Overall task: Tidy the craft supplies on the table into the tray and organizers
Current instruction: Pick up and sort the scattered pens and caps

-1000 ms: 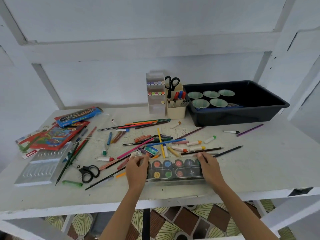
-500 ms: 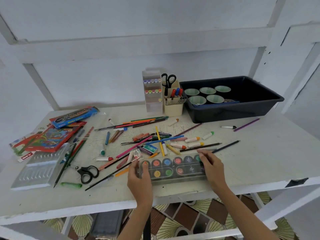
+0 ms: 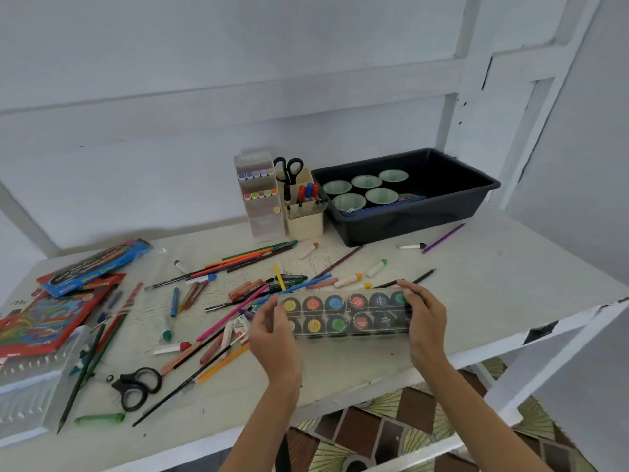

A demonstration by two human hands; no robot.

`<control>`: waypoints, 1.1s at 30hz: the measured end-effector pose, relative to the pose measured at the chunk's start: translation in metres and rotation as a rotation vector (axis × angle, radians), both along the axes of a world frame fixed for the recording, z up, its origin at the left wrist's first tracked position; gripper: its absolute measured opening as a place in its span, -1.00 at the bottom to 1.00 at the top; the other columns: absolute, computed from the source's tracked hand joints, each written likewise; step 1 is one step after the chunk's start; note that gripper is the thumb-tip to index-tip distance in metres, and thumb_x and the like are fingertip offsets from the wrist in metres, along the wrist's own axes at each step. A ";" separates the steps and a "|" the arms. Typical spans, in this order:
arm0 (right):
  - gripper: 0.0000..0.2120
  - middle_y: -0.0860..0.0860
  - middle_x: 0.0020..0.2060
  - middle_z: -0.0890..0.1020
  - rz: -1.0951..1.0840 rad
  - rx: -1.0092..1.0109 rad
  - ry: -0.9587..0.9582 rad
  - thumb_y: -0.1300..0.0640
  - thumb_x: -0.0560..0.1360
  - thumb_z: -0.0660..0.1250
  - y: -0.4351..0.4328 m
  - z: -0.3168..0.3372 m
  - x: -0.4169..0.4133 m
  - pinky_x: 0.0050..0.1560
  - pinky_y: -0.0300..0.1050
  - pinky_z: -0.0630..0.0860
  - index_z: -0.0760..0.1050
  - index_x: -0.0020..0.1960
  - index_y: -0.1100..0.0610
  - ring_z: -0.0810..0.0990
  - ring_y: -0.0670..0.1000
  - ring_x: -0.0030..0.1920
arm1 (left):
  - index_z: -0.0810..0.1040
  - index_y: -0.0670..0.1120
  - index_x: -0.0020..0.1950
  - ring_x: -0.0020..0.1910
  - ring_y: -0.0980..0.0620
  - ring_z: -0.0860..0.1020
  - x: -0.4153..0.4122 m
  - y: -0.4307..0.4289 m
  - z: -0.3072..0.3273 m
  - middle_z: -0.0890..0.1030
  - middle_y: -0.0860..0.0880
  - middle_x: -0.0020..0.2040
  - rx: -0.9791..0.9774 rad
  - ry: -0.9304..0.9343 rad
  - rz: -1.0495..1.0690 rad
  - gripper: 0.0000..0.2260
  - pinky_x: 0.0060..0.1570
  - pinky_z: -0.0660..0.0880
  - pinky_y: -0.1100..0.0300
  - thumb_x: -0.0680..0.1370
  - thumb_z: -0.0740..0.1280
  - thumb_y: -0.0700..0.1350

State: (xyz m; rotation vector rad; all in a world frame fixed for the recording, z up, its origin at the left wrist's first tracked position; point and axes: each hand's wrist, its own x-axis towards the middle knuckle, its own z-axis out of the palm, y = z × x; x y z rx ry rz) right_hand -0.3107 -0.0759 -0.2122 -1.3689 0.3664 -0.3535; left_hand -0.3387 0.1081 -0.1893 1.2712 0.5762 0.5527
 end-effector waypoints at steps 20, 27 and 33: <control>-0.77 0.08 -0.03 0.61 -0.731 0.113 0.025 0.27 0.55 0.16 -0.228 0.001 0.069 -0.23 -0.10 0.61 0.58 0.03 0.14 0.58 0.04 -0.12 | 0.47 -0.15 0.32 -0.09 0.10 0.59 0.191 -0.245 0.020 0.56 -0.05 0.19 0.023 0.165 -0.933 -0.63 -0.27 0.54 0.37 0.53 0.22 -0.37; -0.79 -0.02 -0.12 0.58 -0.822 0.004 0.041 0.26 0.59 0.16 -0.253 -0.014 0.081 -0.18 -0.28 0.43 0.54 0.11 0.18 0.48 -0.08 -0.21 | 0.49 -0.14 0.31 -0.04 0.03 0.58 0.234 -0.295 -0.006 0.56 -0.12 0.21 0.135 0.227 -1.071 -0.63 -0.30 0.51 0.36 0.56 0.15 -0.40; -0.83 0.07 -0.16 0.52 -0.772 -0.092 0.100 0.28 0.56 0.19 -0.263 -0.025 0.086 -0.24 -0.18 0.45 0.52 0.08 0.18 0.44 -0.05 -0.27 | 0.50 -0.14 0.29 0.03 0.07 0.56 0.260 -0.311 -0.017 0.52 -0.10 0.26 0.114 0.216 -1.116 -0.62 -0.29 0.50 0.37 0.55 0.13 -0.41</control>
